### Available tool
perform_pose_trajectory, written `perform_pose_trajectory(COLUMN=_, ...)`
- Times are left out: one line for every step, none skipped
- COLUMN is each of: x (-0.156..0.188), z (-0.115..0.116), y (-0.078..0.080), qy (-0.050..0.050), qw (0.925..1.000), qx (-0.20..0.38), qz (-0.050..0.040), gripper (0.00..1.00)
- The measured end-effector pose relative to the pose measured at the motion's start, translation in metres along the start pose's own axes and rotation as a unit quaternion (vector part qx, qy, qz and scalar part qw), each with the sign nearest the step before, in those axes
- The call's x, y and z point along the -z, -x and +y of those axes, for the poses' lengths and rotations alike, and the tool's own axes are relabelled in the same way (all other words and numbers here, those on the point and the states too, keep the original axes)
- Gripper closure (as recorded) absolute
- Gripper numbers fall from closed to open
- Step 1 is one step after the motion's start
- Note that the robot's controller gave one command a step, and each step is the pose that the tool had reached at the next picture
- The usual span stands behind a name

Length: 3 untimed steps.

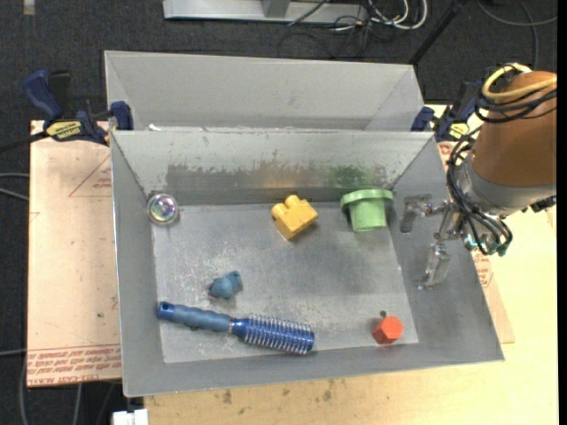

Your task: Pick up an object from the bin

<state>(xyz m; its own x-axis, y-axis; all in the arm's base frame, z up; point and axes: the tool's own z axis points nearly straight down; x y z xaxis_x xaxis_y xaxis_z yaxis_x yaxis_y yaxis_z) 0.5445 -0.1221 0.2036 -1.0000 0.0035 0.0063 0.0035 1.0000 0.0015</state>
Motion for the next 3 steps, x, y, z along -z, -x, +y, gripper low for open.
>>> perform_pose_trajectory(x=-0.137, z=-0.004, y=-0.037, qy=0.0, qw=0.9848, qx=0.174, qz=-0.0012, gripper=0.0)
perform_pose_trajectory(x=-0.131, z=0.016, y=-0.058, qy=-0.006, qw=0.9419, qx=0.335, qz=-0.0147, gripper=0.0)
perform_pose_trajectory(x=-0.134, z=0.017, y=-0.064, qy=-0.002, qw=0.9419, qx=0.336, qz=-0.005, gripper=1.0)
